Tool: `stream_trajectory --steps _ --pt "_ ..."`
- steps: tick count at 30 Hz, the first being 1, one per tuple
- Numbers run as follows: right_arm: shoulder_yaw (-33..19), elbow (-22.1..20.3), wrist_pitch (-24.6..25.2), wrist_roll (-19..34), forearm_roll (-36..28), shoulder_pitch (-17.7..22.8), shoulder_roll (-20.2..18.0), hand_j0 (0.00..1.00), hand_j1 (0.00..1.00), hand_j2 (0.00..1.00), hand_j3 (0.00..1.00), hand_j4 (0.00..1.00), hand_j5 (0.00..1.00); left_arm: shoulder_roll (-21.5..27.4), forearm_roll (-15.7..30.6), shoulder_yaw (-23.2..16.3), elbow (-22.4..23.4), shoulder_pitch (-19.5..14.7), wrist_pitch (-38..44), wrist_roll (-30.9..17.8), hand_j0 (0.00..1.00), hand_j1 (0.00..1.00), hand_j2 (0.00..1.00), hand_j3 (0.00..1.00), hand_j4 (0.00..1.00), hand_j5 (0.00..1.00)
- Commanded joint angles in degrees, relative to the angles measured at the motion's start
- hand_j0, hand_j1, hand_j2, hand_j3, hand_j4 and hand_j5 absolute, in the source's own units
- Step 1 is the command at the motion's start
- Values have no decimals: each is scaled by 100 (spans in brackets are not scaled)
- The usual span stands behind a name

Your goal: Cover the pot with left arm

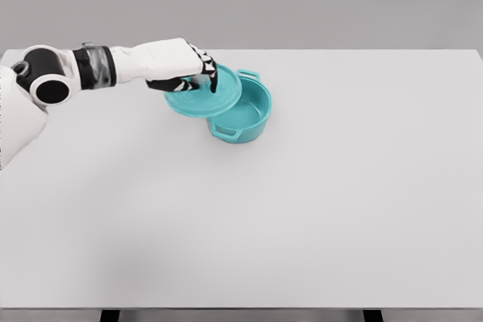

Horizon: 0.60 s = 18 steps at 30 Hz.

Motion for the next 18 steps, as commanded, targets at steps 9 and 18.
stream_trajectory --steps 9,18 --pt "1 2 0 1 1 0 1 100 100 100 100 100 100 -500 -143 11 437 -79 13 1 49 49 49 49 49 49" --pt "1 2 0 1 1 0 1 100 100 100 100 100 100 -983 -301 20 911 -114 13 1 49 49 49 49 49 49"
